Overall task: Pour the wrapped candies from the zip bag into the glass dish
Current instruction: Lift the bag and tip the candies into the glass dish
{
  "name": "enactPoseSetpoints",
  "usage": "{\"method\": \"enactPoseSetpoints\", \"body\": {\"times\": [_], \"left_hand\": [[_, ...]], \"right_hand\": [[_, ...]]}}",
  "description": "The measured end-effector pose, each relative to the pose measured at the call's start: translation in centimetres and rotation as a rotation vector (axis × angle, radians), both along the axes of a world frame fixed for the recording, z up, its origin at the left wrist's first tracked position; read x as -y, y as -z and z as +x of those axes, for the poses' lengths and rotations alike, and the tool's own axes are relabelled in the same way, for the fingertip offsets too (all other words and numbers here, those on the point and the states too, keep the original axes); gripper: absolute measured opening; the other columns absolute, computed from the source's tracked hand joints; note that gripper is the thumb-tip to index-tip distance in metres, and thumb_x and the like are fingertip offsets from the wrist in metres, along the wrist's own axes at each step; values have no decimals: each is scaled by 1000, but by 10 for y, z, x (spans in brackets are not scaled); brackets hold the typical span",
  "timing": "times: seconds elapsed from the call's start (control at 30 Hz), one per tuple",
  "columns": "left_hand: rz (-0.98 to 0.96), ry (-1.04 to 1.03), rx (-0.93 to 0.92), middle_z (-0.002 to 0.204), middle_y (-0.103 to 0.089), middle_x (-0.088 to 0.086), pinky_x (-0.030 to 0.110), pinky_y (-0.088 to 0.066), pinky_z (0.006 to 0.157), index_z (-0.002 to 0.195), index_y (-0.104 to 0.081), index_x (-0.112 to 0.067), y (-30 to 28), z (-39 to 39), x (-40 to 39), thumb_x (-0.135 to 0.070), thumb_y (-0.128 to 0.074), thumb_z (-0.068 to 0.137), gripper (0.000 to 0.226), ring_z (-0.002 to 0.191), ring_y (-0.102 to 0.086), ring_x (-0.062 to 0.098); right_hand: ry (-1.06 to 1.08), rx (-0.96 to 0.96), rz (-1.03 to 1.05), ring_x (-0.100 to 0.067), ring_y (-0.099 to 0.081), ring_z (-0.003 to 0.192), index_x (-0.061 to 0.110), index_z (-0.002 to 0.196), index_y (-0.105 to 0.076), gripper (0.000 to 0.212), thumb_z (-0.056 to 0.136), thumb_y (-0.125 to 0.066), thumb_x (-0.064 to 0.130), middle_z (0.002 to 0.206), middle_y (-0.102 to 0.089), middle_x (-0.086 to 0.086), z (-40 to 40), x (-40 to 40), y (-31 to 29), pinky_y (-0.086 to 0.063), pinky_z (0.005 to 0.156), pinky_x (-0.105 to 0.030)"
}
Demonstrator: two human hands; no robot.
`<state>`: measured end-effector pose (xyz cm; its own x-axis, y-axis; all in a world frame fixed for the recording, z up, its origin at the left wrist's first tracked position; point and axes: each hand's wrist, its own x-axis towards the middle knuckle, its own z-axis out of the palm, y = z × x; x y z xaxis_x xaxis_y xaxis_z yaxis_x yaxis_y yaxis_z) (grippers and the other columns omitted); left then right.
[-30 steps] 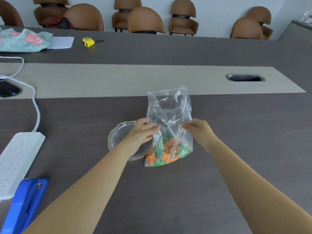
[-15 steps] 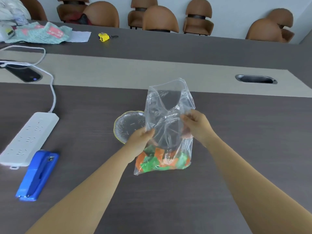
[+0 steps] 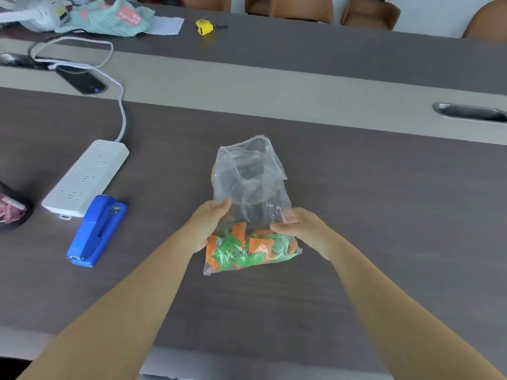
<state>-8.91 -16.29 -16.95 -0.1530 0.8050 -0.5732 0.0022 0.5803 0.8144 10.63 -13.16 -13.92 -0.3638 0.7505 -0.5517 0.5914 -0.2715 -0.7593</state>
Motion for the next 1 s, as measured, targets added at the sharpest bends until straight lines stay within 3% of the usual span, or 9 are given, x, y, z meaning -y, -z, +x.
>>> {"method": "enactPoseSetpoints", "body": {"times": [0.13,0.27,0.4,0.5,0.57,0.7,0.8,0.9,1.0], "left_hand": [[-13,-14,0,132,-51,3,46,-32,111,109,-55,-14,1,-7,20,-54,-55,77,52,125,-44,24],[-38,148,-25,102,-60,-6,33,-37,101,91,-59,-22,5,-12,42,-29,-70,72,22,110,-53,17],[2,182,-142,102,-59,-2,26,-37,88,101,-58,-14,8,-6,47,-13,-72,72,32,102,-54,18],[32,115,-194,94,-56,2,27,-43,74,96,-54,-8,5,-2,40,-17,-68,76,26,88,-55,19],[10,105,-208,90,-52,4,38,-48,81,85,-49,-13,3,-1,35,-23,-65,79,20,86,-51,21],[-49,59,10,95,-56,4,35,-50,67,83,-49,-17,-6,0,28,-31,-56,85,16,81,-58,19],[-36,7,178,104,-63,6,34,-52,71,92,-53,-14,-14,-6,21,-29,-57,84,17,87,-63,19],[9,59,238,121,-60,13,37,-52,87,117,-50,-4,-14,-15,14,-19,-62,81,41,100,-62,23],[55,166,256,104,-61,10,33,-49,92,129,-42,2,-12,-21,10,-8,-64,78,56,77,-66,11]], "right_hand": [[-40,-11,-14,-16,-56,84,7,93,-65,18,77,-65,14,89,-63,-5,5,11,12,-41,67,-20],[31,42,62,-19,-42,73,-13,89,-56,42,75,-66,25,79,-47,-15,3,14,21,-27,59,-30],[93,46,128,-22,-43,75,-14,98,-55,44,79,-60,26,82,-52,-24,0,16,25,-30,67,-31],[135,22,163,-22,-42,71,3,79,-54,21,83,-54,23,77,-48,-11,-4,15,23,-30,65,-31],[159,-4,172,-19,-43,68,4,76,-53,20,85,-49,22,74,-48,-7,-6,13,22,-31,63,-31],[227,-56,158,-15,-41,63,7,78,-51,21,89,-42,22,69,-45,-2,-10,7,16,-32,61,-28],[288,-94,90,-22,-49,80,-2,100,-57,43,85,-45,36,87,-53,-11,-13,-2,13,-37,76,-29],[294,-189,-26,-33,-60,107,3,107,-58,76,56,-62,60,117,-63,-18,-13,-5,11,-46,98,-47],[232,-309,-103,-30,-60,110,3,112,-53,64,60,-75,34,121,-61,-17,-10,-8,9,-45,99,-52]]}}
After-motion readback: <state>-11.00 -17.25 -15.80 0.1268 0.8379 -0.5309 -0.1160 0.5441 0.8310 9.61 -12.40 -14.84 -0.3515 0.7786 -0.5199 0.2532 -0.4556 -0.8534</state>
